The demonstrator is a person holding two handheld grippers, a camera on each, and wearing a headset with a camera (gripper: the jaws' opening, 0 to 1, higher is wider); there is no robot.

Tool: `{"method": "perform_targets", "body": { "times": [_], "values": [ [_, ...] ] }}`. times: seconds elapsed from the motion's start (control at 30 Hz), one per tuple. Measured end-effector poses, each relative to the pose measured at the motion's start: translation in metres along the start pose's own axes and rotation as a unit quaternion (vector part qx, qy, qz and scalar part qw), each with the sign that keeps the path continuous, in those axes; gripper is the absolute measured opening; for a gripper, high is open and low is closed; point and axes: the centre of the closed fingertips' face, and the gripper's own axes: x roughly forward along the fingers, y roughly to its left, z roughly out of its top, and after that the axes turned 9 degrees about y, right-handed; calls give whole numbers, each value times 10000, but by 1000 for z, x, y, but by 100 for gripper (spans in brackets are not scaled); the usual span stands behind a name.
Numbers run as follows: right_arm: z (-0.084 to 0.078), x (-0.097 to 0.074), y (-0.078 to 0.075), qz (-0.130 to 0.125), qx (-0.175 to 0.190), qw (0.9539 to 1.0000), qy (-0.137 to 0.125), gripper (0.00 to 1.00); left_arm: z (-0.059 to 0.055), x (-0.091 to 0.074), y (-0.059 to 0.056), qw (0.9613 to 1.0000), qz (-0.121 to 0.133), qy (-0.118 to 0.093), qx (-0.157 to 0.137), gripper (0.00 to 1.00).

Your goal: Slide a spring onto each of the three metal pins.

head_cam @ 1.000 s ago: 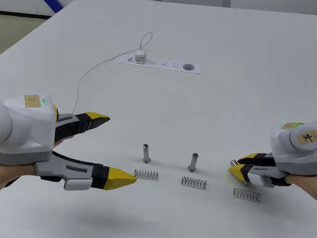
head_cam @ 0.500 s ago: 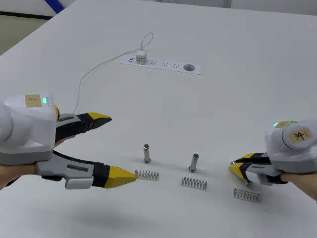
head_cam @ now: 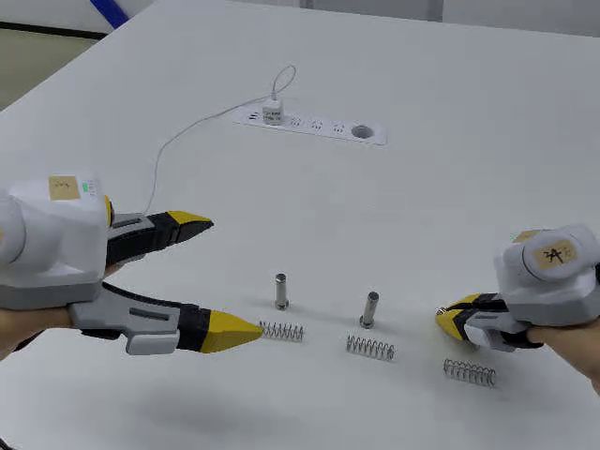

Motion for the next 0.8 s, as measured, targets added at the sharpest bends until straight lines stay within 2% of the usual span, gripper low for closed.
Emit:
{"method": "perform_targets", "body": {
  "times": [0.37,0.8],
  "values": [
    [2,-7,1,-72,-157,9998,-109,7,-3,-4,1,9999,101,24,-4,88],
    [7,-22,3,-126,-147,9991,-382,7,2,-5,-3,9999,99,-18,51,88]
  ]
}}
